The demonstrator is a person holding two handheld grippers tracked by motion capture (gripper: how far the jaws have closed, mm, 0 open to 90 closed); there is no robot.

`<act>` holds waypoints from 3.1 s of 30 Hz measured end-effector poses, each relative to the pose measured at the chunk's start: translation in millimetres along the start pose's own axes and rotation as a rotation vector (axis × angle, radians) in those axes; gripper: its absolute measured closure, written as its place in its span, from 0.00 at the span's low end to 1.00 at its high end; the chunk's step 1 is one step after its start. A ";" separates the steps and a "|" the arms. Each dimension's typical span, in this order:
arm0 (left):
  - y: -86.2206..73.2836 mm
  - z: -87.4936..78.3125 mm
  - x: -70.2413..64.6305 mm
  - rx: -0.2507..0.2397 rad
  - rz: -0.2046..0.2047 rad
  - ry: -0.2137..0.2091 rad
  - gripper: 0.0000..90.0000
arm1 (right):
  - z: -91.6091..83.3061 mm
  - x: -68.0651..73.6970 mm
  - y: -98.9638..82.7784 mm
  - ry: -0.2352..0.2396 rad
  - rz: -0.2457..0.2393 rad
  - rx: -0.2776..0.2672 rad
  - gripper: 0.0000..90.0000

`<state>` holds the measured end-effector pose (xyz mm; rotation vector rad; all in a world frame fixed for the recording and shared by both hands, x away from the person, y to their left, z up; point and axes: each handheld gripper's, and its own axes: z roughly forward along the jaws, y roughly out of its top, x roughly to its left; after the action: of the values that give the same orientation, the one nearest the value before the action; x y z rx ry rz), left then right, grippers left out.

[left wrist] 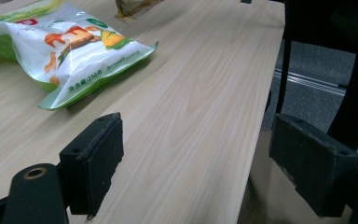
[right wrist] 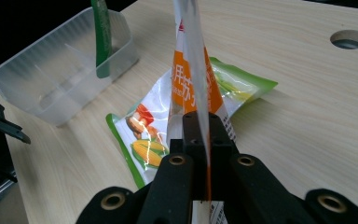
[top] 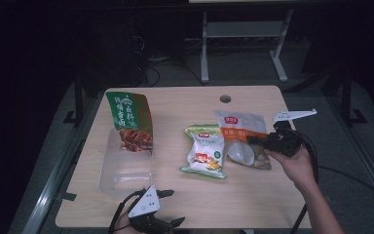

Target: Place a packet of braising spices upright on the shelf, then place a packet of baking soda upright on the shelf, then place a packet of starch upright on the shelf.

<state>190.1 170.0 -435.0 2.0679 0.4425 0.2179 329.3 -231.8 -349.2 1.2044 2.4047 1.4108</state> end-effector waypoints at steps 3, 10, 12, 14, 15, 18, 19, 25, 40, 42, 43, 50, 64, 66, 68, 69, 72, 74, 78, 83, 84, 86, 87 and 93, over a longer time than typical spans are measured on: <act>0.0 -1.2 0.9 0.001 0.003 0.003 0.19 | 2.0 3.7 3.9 0.004 -0.002 0.004 1.00; 0.1 -3.2 1.7 -0.004 -0.004 0.009 0.19 | 4.7 13.0 16.4 0.014 -0.016 -0.004 1.00; 0.0 -3.1 1.8 -0.007 -0.006 0.009 0.19 | 5.4 15.6 19.9 0.019 -0.022 -0.007 1.00; 0.1 -3.1 2.0 -0.008 -0.006 0.009 0.19 | 6.1 18.2 23.0 0.024 -0.030 -0.011 1.00; 0.2 -3.1 2.0 -0.007 -0.005 0.009 0.19 | 6.5 19.3 24.2 0.030 -0.030 -0.011 1.00; 0.3 -3.2 2.1 -0.008 -0.005 0.008 0.19 | 8.5 22.4 27.3 0.035 -0.035 -0.012 1.00; 0.3 -3.3 2.3 -0.007 -0.005 0.008 0.19 | 9.1 22.8 28.1 0.038 -0.039 -0.011 1.00; 0.2 -3.4 1.7 -0.011 -0.001 0.011 0.19 | 13.1 28.8 32.5 0.047 -0.050 -0.008 1.00; 0.9 -3.3 0.8 -0.007 0.003 -0.001 0.19 | 25.4 49.5 45.9 0.086 -0.089 -0.007 1.00; 1.1 -3.4 1.2 -0.010 0.000 -0.001 0.19 | 28.0 52.3 48.5 0.092 -0.098 -0.003 1.00; 1.1 -3.9 1.3 -0.010 -0.005 0.000 0.19 | 29.2 54.2 49.9 0.095 -0.101 0.000 1.00; 1.1 -4.0 0.9 -0.005 0.007 -0.001 0.19 | 38.2 68.4 60.8 0.121 -0.125 -0.005 1.00; 0.6 -2.5 0.1 -0.011 0.009 -0.010 0.19 | 68.9 107.2 90.2 0.214 -0.181 -0.034 1.00; 0.5 -2.3 -0.2 -0.009 0.004 -0.012 0.19 | 74.2 112.3 94.3 0.226 -0.196 -0.040 1.00; 0.3 -2.1 -0.4 -0.011 0.001 -0.012 0.19 | 78.8 118.0 98.1 0.247 -0.193 -0.052 1.00; 0.3 -2.2 -0.3 -0.011 0.003 -0.011 0.19 | 81.3 120.3 99.8 0.254 -0.195 -0.057 1.00; 0.5 -2.5 -0.3 -0.015 0.001 -0.010 0.19 | 89.6 127.1 104.6 0.275 -0.193 -0.069 1.00; 0.4 -2.5 0.0 -0.014 0.002 -0.008 0.19 | 95.0 131.9 107.4 0.291 -0.193 -0.072 1.00; 0.5 -2.2 0.0 -0.007 0.000 -0.009 0.19 | 106.0 140.8 112.5 0.314 -0.201 -0.074 1.00; 0.1 -0.9 -1.1 -0.012 -0.010 -0.012 0.19 | 122.9 150.8 117.6 0.343 -0.203 -0.084 1.00; 0.1 -0.9 -1.1 -0.012 -0.010 -0.012 0.19 | 122.9 150.8 117.6 0.343 -0.203 -0.084 1.00; 0.1 -0.5 -1.5 -0.011 -0.007 -0.012 0.19 | 130.1 154.2 118.6 0.349 -0.202 -0.080 1.00; 0.1 -0.4 -1.4 -0.010 -0.007 -0.013 0.19 | 133.8 156.1 119.0 0.351 -0.203 -0.080 1.00; 0.4 -1.6 -0.7 -0.001 0.010 -0.011 0.19 | 155.2 169.2 121.2 0.372 -0.209 -0.075 1.00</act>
<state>189.0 170.8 -433.8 2.0693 0.4250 0.2126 354.0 20.8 -294.7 0.6966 2.5840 1.7644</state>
